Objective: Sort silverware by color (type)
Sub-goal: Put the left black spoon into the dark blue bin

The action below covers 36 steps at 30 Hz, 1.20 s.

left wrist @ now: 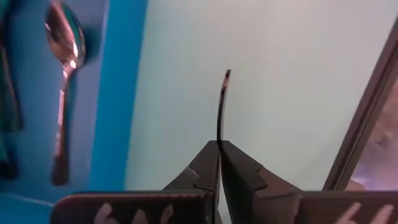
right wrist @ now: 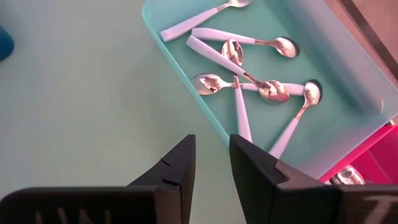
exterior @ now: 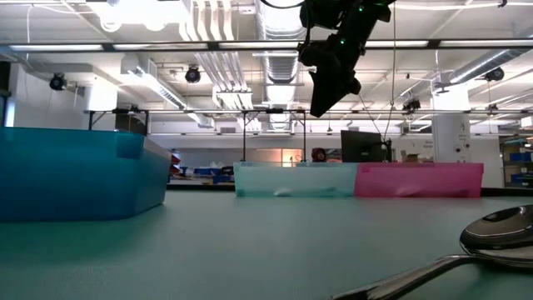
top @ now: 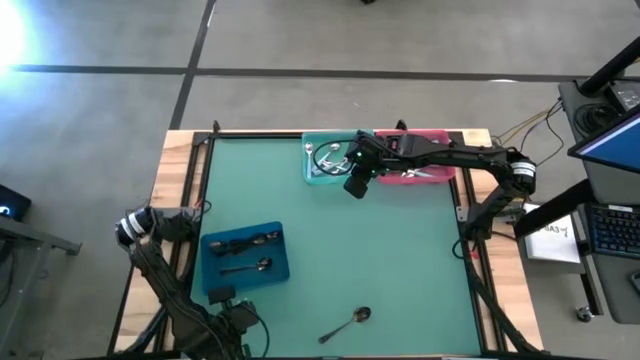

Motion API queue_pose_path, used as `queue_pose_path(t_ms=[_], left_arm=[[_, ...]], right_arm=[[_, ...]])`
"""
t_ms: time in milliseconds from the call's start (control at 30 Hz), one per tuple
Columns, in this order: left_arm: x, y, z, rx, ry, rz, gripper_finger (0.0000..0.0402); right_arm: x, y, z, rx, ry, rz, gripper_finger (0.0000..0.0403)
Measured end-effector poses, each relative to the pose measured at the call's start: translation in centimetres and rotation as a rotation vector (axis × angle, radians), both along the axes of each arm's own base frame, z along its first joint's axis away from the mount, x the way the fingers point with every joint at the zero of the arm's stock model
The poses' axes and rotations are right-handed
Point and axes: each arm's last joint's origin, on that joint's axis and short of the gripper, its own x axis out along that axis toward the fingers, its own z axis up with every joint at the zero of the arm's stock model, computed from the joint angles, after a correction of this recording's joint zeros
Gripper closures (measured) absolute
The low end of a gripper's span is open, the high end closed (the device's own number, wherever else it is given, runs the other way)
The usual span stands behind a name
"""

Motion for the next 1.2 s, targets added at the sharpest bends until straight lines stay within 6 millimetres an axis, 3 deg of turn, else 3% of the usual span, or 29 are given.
queue_pose_path(t_ms=[233,800,1200], left_arm=[[0.6,0.3,1.9,0.035,-0.039,-0.01,0.0401],[0.8,0.8,2.4,0.08,-0.11,0.005,0.0401],[-0.2,3.6,6.6,0.209,-0.35,0.051,0.0401]], right_arm=[[0.0,0.0,0.0,-0.001,-0.003,0.0,0.0314],[0.0,0.0,0.0,-0.001,-0.003,-0.001,0.0314],[0.0,0.0,0.0,-0.001,-0.003,0.0,0.0314]])
